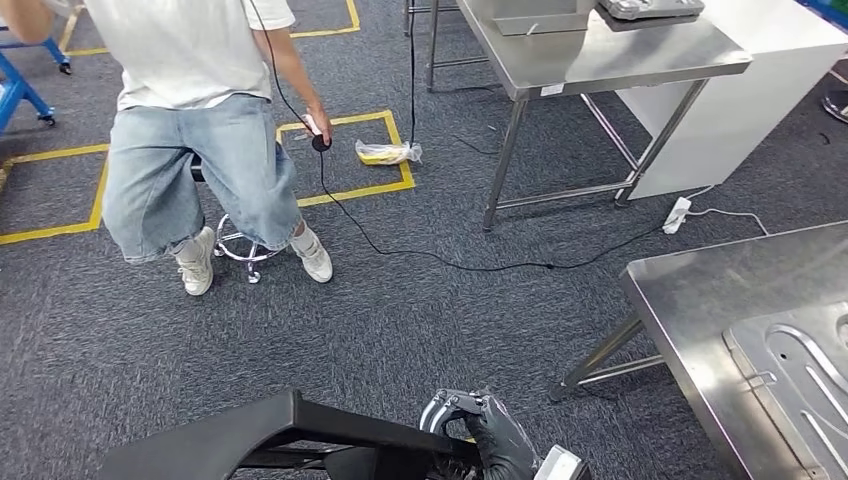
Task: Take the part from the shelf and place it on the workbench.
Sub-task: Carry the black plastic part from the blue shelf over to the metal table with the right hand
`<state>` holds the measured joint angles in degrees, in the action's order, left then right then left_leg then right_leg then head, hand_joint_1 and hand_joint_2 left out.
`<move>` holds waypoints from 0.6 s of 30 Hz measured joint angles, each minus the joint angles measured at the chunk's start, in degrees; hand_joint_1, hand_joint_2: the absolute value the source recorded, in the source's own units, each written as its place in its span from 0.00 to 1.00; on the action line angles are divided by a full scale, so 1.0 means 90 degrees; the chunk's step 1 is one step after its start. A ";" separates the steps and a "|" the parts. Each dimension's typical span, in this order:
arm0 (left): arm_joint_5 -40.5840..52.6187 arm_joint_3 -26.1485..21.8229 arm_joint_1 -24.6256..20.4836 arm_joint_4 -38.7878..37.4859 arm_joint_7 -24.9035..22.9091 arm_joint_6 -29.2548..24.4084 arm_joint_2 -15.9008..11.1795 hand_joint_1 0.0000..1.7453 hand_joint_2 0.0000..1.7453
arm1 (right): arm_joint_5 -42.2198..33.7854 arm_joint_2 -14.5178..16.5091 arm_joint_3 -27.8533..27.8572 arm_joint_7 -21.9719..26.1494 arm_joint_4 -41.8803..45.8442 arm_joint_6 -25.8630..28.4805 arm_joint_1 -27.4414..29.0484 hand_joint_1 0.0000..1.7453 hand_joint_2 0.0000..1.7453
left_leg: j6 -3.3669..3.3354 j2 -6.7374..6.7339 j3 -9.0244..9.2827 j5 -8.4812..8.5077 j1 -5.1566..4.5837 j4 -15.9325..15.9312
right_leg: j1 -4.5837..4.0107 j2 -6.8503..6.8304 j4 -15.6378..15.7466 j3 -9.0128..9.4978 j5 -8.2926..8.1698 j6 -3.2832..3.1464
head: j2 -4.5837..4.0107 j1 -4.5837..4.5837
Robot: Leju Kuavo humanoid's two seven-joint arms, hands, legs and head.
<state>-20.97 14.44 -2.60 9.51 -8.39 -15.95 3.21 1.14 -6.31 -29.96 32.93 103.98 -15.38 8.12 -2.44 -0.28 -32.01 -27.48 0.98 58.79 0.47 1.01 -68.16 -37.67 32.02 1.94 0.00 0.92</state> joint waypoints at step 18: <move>0.0036 -0.0001 -0.0001 0.0002 0.0013 -0.0055 0.0046 0.00 1.00 | -0.0046 -0.0056 -0.0001 0.0048 -0.0041 0.0001 0.0081 1.00 1.00 | 0.0304 -0.0026 -0.0665 -0.0936 -0.0030 0.1722 | -0.0017 0.0115 0.1196 0.0585 -0.0668 -0.0360 | 0.0000 -0.0016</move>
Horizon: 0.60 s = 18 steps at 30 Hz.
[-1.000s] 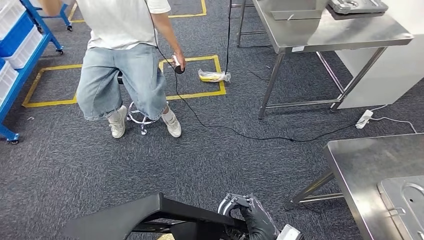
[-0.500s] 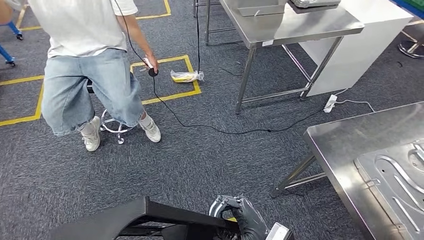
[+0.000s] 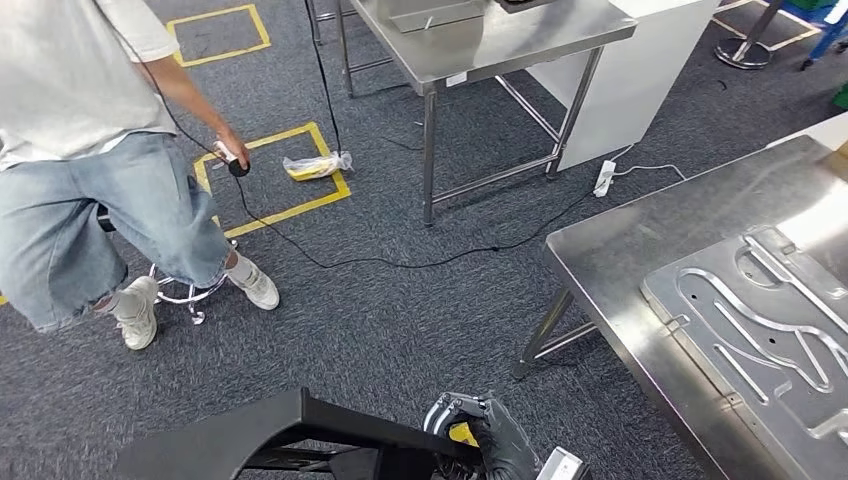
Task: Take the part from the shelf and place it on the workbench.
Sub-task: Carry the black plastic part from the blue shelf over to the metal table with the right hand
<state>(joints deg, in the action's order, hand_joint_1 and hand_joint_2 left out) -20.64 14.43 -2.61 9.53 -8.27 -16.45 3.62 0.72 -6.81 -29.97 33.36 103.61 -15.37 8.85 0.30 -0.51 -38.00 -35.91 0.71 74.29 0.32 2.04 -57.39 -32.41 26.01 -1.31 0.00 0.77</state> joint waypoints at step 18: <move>0.0004 0.0000 0.0010 0.0002 0.0026 0.0016 -0.0012 0.00 1.00 | -0.0002 -0.0018 -0.0002 0.0001 0.0007 -0.0010 -0.0031 1.00 1.00 | -0.0334 -0.0169 0.0642 0.0907 0.0026 -0.1667 | 0.0037 -0.0188 -0.2138 -0.1125 0.0947 0.0392 | 0.0000 0.0019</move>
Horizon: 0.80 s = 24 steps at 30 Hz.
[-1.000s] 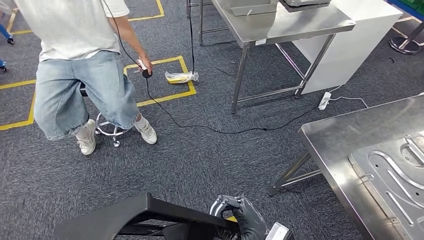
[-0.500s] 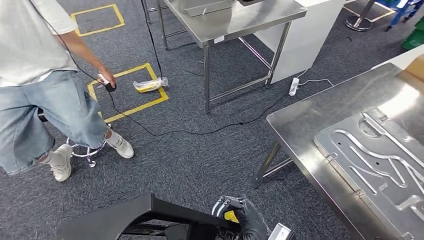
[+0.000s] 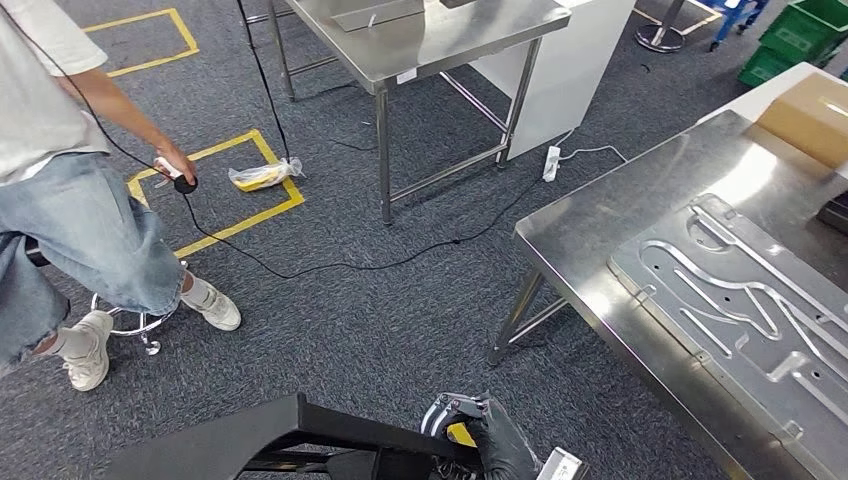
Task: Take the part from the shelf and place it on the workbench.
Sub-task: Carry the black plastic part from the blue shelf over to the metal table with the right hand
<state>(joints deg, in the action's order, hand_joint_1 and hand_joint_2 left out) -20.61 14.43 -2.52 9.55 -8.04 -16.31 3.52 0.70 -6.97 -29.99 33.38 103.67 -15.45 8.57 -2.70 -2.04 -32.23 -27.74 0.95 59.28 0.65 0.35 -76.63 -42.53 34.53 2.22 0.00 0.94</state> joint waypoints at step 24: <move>0.0041 0.0001 -0.0049 0.0002 0.0039 -0.0016 0.0045 0.00 1.00 | -0.0018 -0.0063 0.0010 -0.0004 0.0060 -0.0076 0.0065 1.00 1.00 | 0.0214 0.0468 0.0025 -0.0027 0.0015 0.0062 | -0.0024 0.0725 0.1878 0.0935 -0.0890 -0.0175 | 0.0000 -0.0008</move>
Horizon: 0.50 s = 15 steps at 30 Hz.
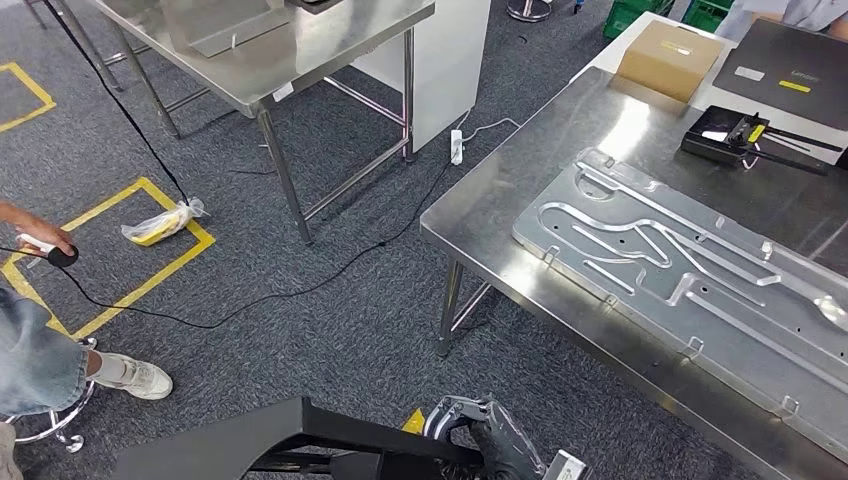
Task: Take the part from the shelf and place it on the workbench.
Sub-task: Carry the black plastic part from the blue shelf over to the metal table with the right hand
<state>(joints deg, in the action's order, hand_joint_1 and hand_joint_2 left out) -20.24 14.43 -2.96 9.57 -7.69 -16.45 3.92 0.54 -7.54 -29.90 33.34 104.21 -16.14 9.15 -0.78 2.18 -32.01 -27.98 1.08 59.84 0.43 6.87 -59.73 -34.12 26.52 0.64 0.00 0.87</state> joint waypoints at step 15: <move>0.0017 0.0003 0.0010 0.0000 0.0002 0.0007 0.0018 0.00 1.00 | -0.0085 -0.0061 0.0009 -0.0050 0.0045 -0.0009 0.0002 1.00 1.00 | 0.0030 -0.1034 0.0253 -0.0140 -0.0049 -0.0124 | -0.0115 -0.1099 0.0040 -0.0031 -0.0038 -0.0073 | 0.0000 0.0010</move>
<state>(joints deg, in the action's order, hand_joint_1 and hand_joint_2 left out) -20.09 14.46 -2.87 9.57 -7.68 -16.39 4.09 -0.23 -8.09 -29.82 32.90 104.62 -16.22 9.17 -0.51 -7.13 -29.73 -29.24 0.65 58.73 -0.60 -3.02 -59.37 -34.40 26.18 -0.02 0.00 0.96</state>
